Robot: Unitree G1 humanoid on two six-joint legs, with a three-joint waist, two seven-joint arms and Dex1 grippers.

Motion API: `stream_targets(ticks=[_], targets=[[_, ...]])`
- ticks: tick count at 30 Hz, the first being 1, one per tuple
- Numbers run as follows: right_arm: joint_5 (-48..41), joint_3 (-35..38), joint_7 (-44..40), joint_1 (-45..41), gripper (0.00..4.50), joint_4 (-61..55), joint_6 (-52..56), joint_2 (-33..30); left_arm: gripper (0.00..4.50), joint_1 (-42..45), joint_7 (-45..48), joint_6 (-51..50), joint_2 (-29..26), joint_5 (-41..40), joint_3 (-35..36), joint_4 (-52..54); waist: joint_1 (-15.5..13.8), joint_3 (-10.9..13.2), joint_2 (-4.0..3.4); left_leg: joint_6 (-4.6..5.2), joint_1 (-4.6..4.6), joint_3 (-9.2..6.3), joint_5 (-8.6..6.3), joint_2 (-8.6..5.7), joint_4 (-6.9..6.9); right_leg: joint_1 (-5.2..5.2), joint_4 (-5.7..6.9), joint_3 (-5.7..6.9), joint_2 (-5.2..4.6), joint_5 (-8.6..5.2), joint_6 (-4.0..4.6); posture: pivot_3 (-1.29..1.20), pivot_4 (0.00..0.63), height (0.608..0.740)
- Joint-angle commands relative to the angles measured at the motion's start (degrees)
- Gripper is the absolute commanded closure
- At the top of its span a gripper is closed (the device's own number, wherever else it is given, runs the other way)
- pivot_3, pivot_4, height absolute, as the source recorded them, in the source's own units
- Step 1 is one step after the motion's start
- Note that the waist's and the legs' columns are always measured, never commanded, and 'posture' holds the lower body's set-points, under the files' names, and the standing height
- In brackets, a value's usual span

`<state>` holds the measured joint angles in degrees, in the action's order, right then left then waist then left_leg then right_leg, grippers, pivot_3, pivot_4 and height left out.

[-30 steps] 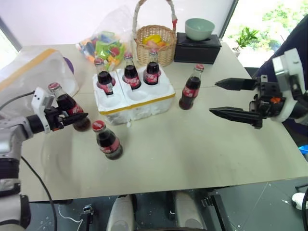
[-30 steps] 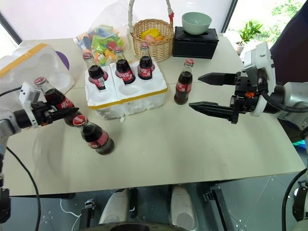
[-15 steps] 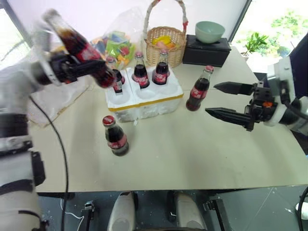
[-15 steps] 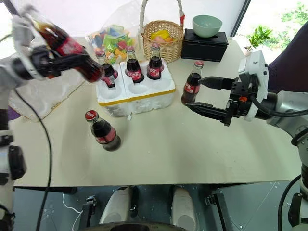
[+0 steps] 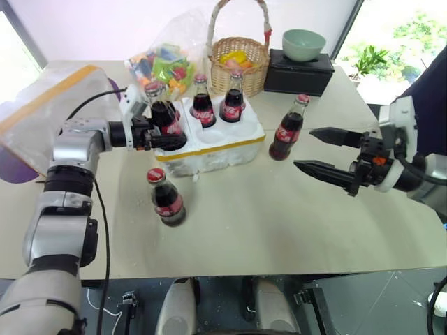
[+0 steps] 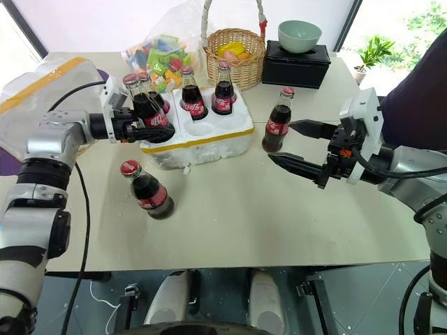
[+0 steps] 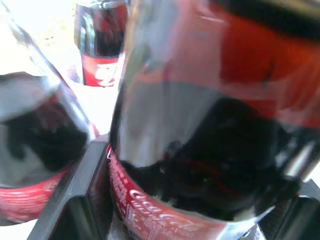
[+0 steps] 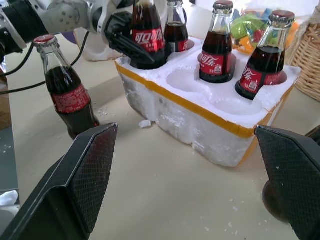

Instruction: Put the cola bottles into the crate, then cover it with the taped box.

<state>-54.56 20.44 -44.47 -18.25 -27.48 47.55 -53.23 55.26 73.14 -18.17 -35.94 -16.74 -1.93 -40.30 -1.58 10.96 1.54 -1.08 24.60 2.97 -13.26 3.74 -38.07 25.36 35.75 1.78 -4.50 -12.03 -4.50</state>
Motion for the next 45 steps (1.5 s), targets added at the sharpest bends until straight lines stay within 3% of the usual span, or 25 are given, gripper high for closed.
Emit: stream_targets(ticks=[1,6,13,18,23,28,34,45], targets=[[0.6,0.0,-1.0,-1.2,0.0,0.4,-1.6,0.0,0.04,-0.4,-0.5,0.3,-1.5,-1.2,3.0,4.3,0.0,0.0,-0.01,0.0,-0.01,0.0,0.0,0.0,0.0,0.0,0.02,-0.01,0.0,0.0,0.0,0.0,0.15,0.74],[2.3,-1.8,-3.7,-2.1,0.0,2.4,-3.2,-0.4,0.04,-3.0,0.0,-7.1,-5.3,-6.8,8.7,12.5,0.8,0.0,-0.01,0.0,-0.03,-0.02,0.0,0.0,0.0,0.0,0.11,-0.01,0.0,0.03,-0.09,0.0,0.15,0.74],[3.4,-2.8,-7.3,-3.3,0.0,4.2,-4.2,-1.1,0.04,-8.5,1.4,-23.4,-16.1,-19.2,19.7,25.4,1.3,0.0,-0.02,0.02,-0.14,-0.03,-0.01,0.01,0.04,0.01,0.27,-0.01,0.0,-0.05,-0.23,0.0,0.15,0.74],[3.8,-4.1,-11.0,-3.4,0.0,4.4,-4.7,-1.3,0.04,-22.0,4.2,-26.5,-23.1,-22.5,24.2,36.8,1.3,0.0,-0.06,0.02,-0.19,0.0,-0.02,0.01,0.06,0.0,0.25,-0.02,-0.05,-0.14,-0.09,0.0,0.15,0.74],[5.7,-11.2,-12.3,-2.7,0.0,0.6,-5.9,1.7,0.04,-34.7,6.2,-30.2,-27.2,-27.4,31.1,47.4,1.0,0.0,-0.04,0.0,-0.16,-0.01,-0.02,0.02,0.06,0.02,0.21,-0.01,-0.08,-0.22,0.05,0.0,0.15,0.74],[12.4,-24.6,-7.9,-7.2,0.0,1.3,-8.5,13.6,0.04,-40.9,6.4,-28.6,-30.0,-26.3,34.7,48.6,1.3,0.0,-0.17,-0.01,-0.21,0.02,-0.03,0.03,0.09,0.05,0.23,0.0,-0.08,-0.23,0.1,0.0,0.15,0.74],[22.5,-38.7,-7.5,-9.3,0.0,7.2,-13.7,25.5,0.04,-40.2,6.3,-26.6,-31.8,-26.0,33.2,47.0,1.0,0.0,-0.16,-0.01,-0.15,0.01,-0.03,0.02,0.11,0.07,0.26,0.03,-0.07,-0.26,0.13,0.0,0.15,0.74],[31.6,-45.4,-5.0,-14.7,0.0,22.4,-19.1,41.5,0.04,-35.6,7.4,-25.1,-35.3,-25.3,28.6,42.7,1.2,0.0,-0.17,-0.01,-0.17,0.01,-0.02,0.03,0.12,0.07,0.29,0.05,-0.05,-0.25,0.12,0.0,0.15,0.74]])
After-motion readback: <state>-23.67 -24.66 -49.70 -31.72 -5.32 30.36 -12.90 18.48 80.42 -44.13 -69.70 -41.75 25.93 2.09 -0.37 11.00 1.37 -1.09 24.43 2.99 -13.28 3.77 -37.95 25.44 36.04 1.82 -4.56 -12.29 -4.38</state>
